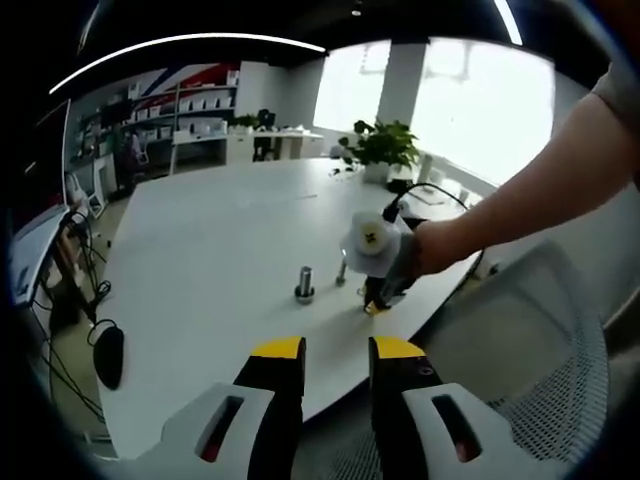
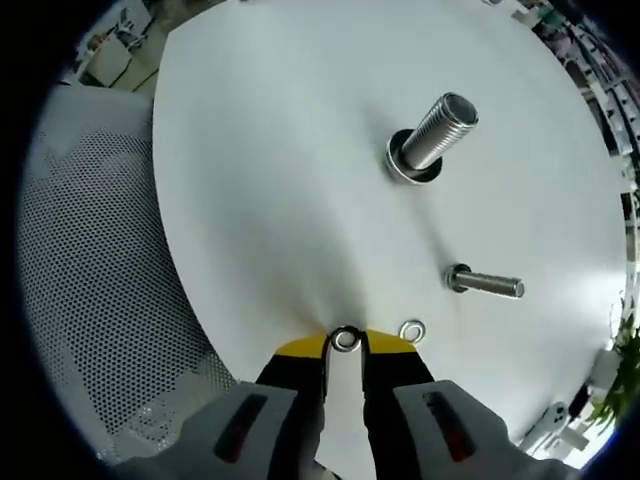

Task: Place the washer onto the threaded stud by aligning its center hole with the stud, sliding it down to the base, and recovering from edge contact or off-axis alignment until the washer reaches the visible bottom stop.

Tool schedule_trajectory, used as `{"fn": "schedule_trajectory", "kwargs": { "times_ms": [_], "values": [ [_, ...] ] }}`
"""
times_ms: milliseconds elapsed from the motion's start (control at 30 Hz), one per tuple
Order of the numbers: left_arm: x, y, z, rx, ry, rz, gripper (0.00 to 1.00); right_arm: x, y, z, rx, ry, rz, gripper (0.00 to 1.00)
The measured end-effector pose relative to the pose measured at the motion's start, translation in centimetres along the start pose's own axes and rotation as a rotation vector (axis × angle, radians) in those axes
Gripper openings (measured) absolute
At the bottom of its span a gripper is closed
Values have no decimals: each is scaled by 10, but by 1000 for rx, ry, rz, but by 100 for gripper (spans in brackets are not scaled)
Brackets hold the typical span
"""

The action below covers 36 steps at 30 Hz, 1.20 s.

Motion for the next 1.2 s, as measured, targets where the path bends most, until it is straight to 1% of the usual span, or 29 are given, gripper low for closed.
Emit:
{"fn": "schedule_trajectory", "kwargs": {
  "times_ms": [100, 167, 267, 300, 367, 500, 533, 567, 667, 767, 833, 867, 933, 1067, 1200],
  "values": [
    [0, 0, 0, 2, -1, -2, 23, 1, 2, 1, 27, 6, 17, 14],
    [0, -1, 0, 4, -1, -1, 23, 0, 4, 0, 58, 9, 35, 14],
    [0, -1, 0, 7, 0, 2, 23, 2, 8, 1, 125, 7, 66, 14],
    [0, -1, 0, 7, -1, 2, 23, 3, 10, 1, 157, 1, 79, 14],
    [0, -1, 0, 6, -2, 3, 23, 5, 14, 1, 182, -8, 108, 14],
    [0, -1, 0, 8, -5, 0, 23, 3, 12, 0, 182, -2, 106, 13],
    [-1, -1, 0, 7, -6, 0, 23, 2, 13, 0, 177, 11, 87, 13],
    [-1, -1, 0, 7, -7, 1, 23, 1, 13, -1, 188, 22, 72, 13],
    [-1, -1, 0, 5, -8, 2, 23, 2, 14, -4, 206, 17, 97, 13],
    [-1, -1, 0, 4, -9, 2, 23, 8, 15, -12, 229, 29, 117, 13],
    [-1, -1, 0, 9, -14, -1, 23, 11, 14, -22, 269, 31, 148, 13],
    [-2, -2, 0, 10, -15, -1, 22, 15, 14, -28, 293, 37, 155, 13],
    [-3, -3, 0, 17, -20, -4, 22, 21, 14, -39, 314, 56, 153, 13],
    [-2, -2, 0, 8, -16, -2, 22, 34, 13, -55, 344, 81, 151, 13],
    [-2, -2, 0, 7, -17, -4, 22, 40, 11, -62, 361, 93, 156, 13]
  ]
}}
Point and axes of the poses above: the point that each gripper's makers call its tool centre point, and the gripper's own axes: z roughly forward along the fingers, x roughly to its right, y roughly out of its underside, the point moved 7 cm from there along -z, roughly backward along the fingers, and after that the axes turned 11 degrees about -y, right-handed, at the moved point
